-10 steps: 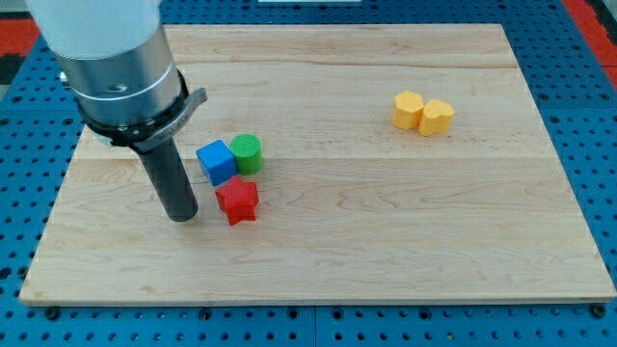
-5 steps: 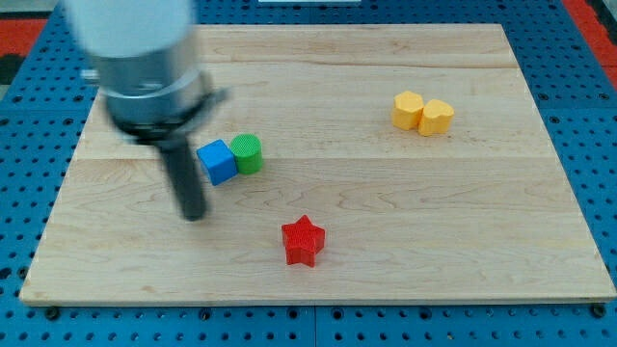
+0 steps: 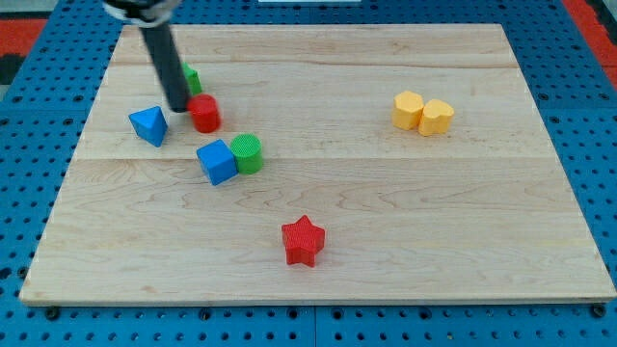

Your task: Slide the red circle to the red star

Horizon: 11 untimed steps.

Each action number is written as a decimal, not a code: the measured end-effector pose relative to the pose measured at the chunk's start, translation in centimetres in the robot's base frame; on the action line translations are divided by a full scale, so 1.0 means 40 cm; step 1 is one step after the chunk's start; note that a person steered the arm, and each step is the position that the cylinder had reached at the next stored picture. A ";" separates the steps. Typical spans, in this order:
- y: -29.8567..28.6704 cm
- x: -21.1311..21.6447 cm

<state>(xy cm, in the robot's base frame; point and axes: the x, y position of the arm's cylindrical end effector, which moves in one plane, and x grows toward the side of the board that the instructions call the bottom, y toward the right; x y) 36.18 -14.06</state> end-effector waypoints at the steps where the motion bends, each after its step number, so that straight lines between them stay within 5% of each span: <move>1: 0.107 0.032; 2: 0.097 0.061; 4: 0.306 0.142; 5: 0.368 0.091; 7: 0.405 0.215; 9: 0.507 0.184; 11: 0.441 0.382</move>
